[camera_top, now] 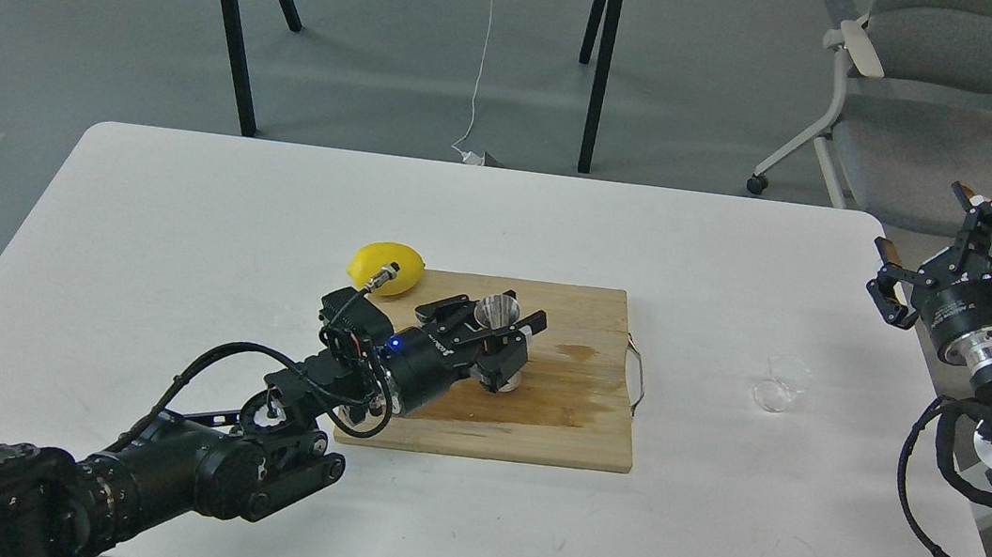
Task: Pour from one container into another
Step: 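Lower the jigger onto the board center and open the left gripper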
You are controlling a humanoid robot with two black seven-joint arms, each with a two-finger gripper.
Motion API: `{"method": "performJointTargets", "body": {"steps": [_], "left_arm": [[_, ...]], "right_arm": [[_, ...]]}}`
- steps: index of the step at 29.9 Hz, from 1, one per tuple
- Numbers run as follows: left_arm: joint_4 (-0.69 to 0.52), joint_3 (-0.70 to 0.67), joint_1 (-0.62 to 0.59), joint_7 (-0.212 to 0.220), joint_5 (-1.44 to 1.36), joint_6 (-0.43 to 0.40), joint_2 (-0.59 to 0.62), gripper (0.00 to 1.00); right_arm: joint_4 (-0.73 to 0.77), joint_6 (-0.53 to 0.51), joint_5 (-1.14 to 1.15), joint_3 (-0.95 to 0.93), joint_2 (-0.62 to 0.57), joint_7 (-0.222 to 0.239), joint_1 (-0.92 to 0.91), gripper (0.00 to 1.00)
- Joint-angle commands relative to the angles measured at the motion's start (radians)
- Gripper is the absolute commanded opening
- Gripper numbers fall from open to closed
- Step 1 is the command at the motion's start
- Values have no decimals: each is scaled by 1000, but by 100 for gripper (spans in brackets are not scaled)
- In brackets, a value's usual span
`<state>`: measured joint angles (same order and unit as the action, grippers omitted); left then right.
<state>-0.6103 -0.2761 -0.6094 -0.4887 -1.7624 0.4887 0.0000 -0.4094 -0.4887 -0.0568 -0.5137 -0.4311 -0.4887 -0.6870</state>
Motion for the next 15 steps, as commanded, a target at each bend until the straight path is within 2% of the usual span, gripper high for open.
{"method": "performJointTargets", "body": {"steps": [1, 5, 15], "left_arm": [[1, 1, 2, 0, 0, 0, 0, 60], [0, 1, 2, 0, -2, 0, 0, 64], [-6, 1, 2, 0, -3, 0, 0, 92]], "right_arm": [[0, 0, 0, 0, 0, 0, 1, 100], [0, 0, 0, -2, 0, 0, 6, 100], [0, 0, 0, -5, 0, 0, 9, 100]]}}
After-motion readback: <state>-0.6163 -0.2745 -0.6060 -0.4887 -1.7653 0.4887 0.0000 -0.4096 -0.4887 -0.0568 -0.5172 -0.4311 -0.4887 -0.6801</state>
